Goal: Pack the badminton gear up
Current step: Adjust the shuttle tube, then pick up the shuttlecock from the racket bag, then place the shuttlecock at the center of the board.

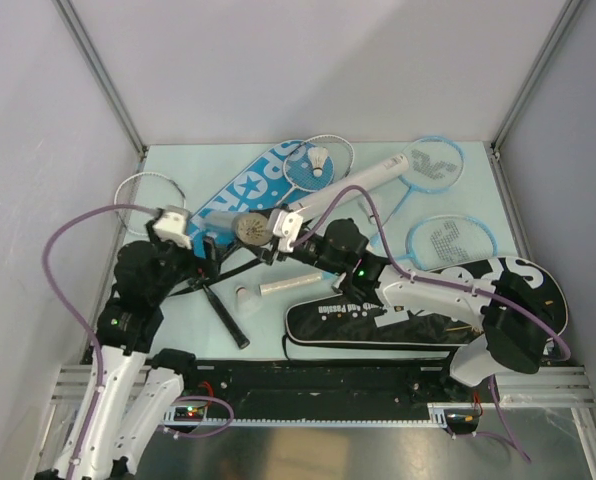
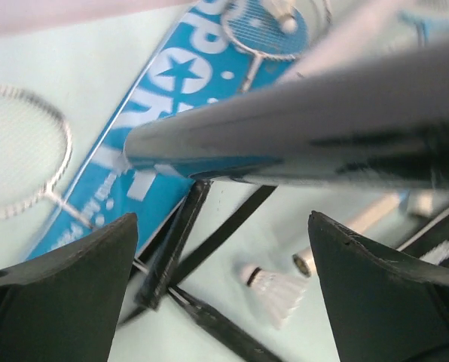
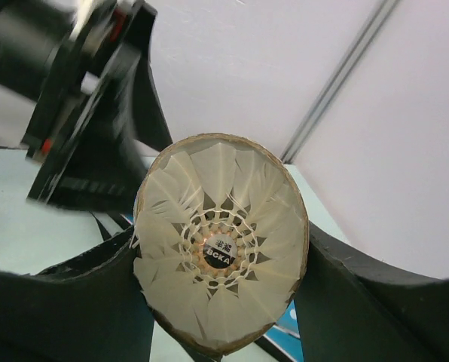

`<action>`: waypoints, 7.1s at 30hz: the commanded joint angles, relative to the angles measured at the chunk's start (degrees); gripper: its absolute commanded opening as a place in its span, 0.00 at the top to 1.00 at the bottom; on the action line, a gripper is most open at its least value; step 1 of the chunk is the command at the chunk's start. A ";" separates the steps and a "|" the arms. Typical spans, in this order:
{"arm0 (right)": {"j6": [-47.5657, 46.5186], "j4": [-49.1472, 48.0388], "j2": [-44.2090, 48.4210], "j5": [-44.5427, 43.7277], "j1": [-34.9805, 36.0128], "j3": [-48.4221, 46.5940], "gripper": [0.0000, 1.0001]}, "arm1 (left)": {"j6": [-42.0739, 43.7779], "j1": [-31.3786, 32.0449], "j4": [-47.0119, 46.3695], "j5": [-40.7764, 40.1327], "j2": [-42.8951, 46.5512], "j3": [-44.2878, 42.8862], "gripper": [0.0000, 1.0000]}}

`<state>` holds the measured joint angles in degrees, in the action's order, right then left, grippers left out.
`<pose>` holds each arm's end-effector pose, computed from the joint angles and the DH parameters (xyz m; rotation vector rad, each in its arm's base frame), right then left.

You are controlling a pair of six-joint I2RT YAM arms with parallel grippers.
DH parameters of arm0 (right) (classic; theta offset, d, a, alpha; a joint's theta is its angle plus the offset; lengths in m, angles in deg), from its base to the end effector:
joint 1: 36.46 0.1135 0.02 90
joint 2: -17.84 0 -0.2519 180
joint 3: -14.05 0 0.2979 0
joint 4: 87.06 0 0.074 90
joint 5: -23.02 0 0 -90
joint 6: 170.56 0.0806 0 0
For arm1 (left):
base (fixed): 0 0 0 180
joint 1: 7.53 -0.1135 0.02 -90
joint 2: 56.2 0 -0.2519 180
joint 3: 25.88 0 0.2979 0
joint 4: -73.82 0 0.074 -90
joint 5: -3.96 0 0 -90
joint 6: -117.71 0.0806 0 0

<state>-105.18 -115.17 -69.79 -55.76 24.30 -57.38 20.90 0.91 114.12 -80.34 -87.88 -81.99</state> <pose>0.2039 0.3963 0.3137 -1.0647 0.9063 0.6604 0.2216 -0.0410 0.3268 0.0961 1.8529 -0.2773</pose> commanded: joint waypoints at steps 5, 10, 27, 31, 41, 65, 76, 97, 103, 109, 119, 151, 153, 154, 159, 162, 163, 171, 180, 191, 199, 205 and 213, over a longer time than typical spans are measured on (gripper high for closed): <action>9.62 3.91 5.27 0.63 -2.66 -6.39 0.67 | 47.17 4.95 -12.78 15.06 -1.54 5.56 0.00; 11.27 5.78 6.89 2.72 -2.90 -7.51 0.67 | 50.92 5.00 -17.11 14.56 -3.65 6.62 0.00; 18.33 5.39 11.11 10.97 -3.99 -7.54 0.68 | 45.30 4.94 -23.93 29.26 -4.87 9.94 0.07; 20.65 5.19 11.47 13.27 -5.73 -7.51 0.65 | 42.58 4.92 -23.86 29.08 -3.90 9.40 0.22; 32.12 1.42 12.62 19.08 -13.12 -6.65 0.20 | 32.30 4.92 -23.85 21.48 0.51 10.77 0.53; 50.89 47.93 -25.62 -1.87 -36.23 -52.26 0.19 | 15.22 5.00 -26.57 4.74 9.09 11.93 0.57; 55.61 48.73 -49.51 -9.08 -36.29 -68.43 0.27 | 14.36 8.04 -27.88 3.89 11.68 14.80 0.54; 58.15 47.20 -61.23 -19.66 -34.60 -73.34 0.36 | 13.24 8.41 -25.78 1.60 11.02 8.18 0.53; 58.57 48.60 -60.83 -20.69 -34.46 -72.86 0.35 | 12.73 8.42 -25.44 1.37 9.60 6.20 0.53; 61.13 51.78 -60.89 -22.02 -34.12 -73.31 0.36 | 11.85 8.42 -25.50 1.09 9.02 5.58 0.53; 63.94 56.39 -60.51 -25.08 -33.49 -73.47 0.47 | 10.87 8.44 -25.60 0.41 10.00 4.35 0.52; 65.34 25.23 -15.27 -17.75 -34.80 -20.92 0.76 | 14.04 8.38 -23.91 3.74 10.37 6.13 0.48; 67.06 29.93 -8.76 -18.44 -34.20 -14.82 0.76 | 13.41 8.41 -24.06 4.40 9.79 6.88 0.48; 67.94 31.88 -5.56 -18.96 -33.68 -10.95 0.76 | 13.05 8.42 -24.35 4.67 9.57 7.32 0.48; 77.30 42.82 8.97 -23.35 -30.64 1.20 0.75 | 13.30 8.40 -27.07 6.13 9.80 10.75 0.47; 82.61 47.21 14.99 -27.30 -27.52 6.87 0.75 | 13.36 8.42 -27.54 6.18 10.09 11.74 0.47; 84.38 48.30 16.33 -28.88 -26.60 8.25 0.76 | 13.33 8.38 -27.54 6.26 10.21 11.99 0.47; 90.72 45.19 12.45 -34.38 -25.56 12.15 0.77 | 12.87 8.43 -27.63 6.37 11.13 13.17 0.47; 100.17 39.36 2.20 -31.36 -24.38 10.75 0.67 | 13.05 8.44 -27.49 5.98 11.01 13.45 0.46; 77.96 49.44 9.96 -13.63 -31.91 9.73 0.36 | 13.34 8.52 -27.47 7.42 10.44 13.29 0.45; 40.59 48.34 6.45 20.82 -42.42 1.86 0.37 | 13.89 8.64 -27.90 11.37 10.02 13.19 0.45; 31.44 54.92 -3.44 34.61 -47.14 -5.73 0.42 | 14.44 8.67 -28.05 13.72 10.19 13.48 0.44; 23.41 63.04 -13.37 41.90 -47.83 -12.02 0.40 | 15.82 9.28 -27.41 20.93 8.96 11.22 0.44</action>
<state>-75.26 -57.34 -80.85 -20.13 -23.59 -65.78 34.54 9.59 90.34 -64.72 -78.13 -68.20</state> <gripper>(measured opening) 0.582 0.703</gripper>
